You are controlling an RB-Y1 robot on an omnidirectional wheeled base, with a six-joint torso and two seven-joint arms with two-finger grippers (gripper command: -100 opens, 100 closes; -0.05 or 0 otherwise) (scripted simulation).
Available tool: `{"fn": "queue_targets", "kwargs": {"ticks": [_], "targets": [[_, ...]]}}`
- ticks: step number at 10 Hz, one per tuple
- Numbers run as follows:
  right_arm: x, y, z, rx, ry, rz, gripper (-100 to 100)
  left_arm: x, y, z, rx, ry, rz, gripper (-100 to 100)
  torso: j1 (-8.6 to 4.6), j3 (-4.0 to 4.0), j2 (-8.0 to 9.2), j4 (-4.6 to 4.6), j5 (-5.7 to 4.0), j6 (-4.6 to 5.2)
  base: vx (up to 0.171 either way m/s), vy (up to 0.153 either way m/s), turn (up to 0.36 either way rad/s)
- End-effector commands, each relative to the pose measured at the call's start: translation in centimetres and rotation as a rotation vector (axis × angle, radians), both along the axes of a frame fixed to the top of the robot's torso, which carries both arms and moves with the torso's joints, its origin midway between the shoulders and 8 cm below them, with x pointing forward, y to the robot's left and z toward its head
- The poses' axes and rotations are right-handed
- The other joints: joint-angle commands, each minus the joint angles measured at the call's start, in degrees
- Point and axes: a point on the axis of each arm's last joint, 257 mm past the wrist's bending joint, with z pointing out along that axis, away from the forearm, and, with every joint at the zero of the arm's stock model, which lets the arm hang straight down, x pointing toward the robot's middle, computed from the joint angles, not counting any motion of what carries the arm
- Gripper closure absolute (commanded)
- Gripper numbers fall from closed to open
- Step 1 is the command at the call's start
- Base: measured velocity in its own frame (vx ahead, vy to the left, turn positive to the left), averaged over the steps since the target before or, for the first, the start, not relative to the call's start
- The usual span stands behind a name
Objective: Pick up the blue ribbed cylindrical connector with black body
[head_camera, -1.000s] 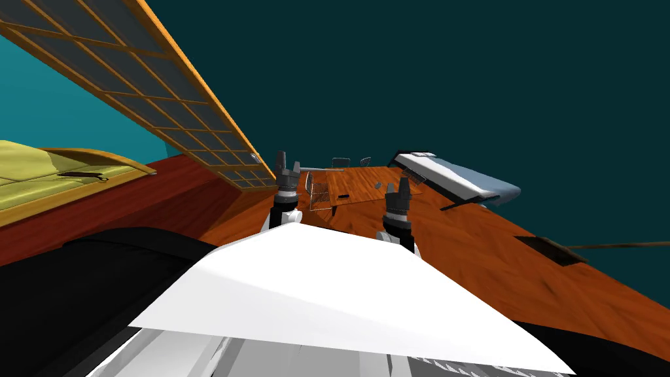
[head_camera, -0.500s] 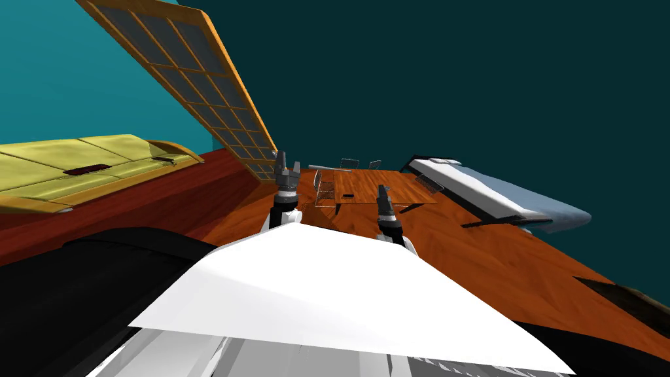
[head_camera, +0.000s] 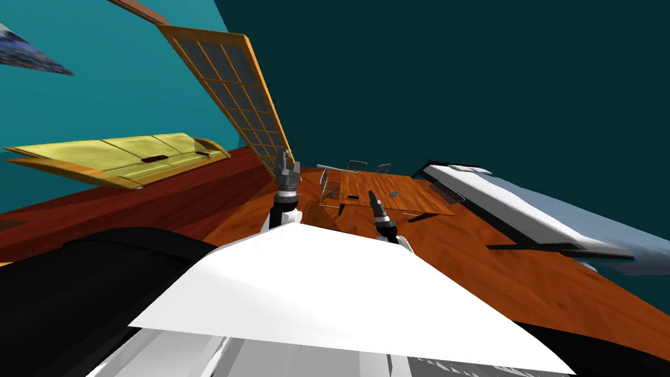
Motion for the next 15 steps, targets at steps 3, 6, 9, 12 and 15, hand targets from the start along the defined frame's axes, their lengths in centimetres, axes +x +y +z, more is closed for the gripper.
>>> {"fn": "queue_targets", "kwargs": {"ticks": [3, 6, 9, 12, 15], "targets": [[0.0, 0.1, -4.3, -0.111, 0.066, 0.01, -100, 0.0, 0.0, 0.0, 0.0, 0.0, 0.0, 0, 0.01, -0.02, -0.04, -0.01, 0.0, 0.0, -0.002, -0.025, 0.245], [0.0, -0.2, -7.8, -0.189, 0.123, 0.015, -100, 0.0, 0.0, 0.0, 0.0, 0.0, 0.0, 0, 0.05, -0.05, -0.08, -0.02, 0.01, 0.0, 0.005, -0.015, 0.188], [-0.3, -0.6, -12.7, -0.342, 0.193, 0.04, -100, 0.0, 0.0, 0.0, 0.0, 0.0, 0.0, 0, -0.03, -0.08, -0.13, -0.03, -0.01, 0.07, 0.018, -0.029, 0.317], [-1.0, -1.9, -17.3, -0.428, 0.272, 0.046, -100, 0.0, 0.0, 0.0, 0.0, 0.0, 0.0, 0, 0.0, -0.11, -0.2, -0.04, 0.0, 0.02, 0.026, -0.026, 0.283], [-1.8, -3.2, -20.9, -0.511, 0.335, 0.057, -100, 0.0, 0.0, 0.0, 0.0, 0.0, 0.0, 0, -0.03, -0.14, -0.24, -0.05, -0.01, 0.07, 0.031, -0.031, 0.206]]}}
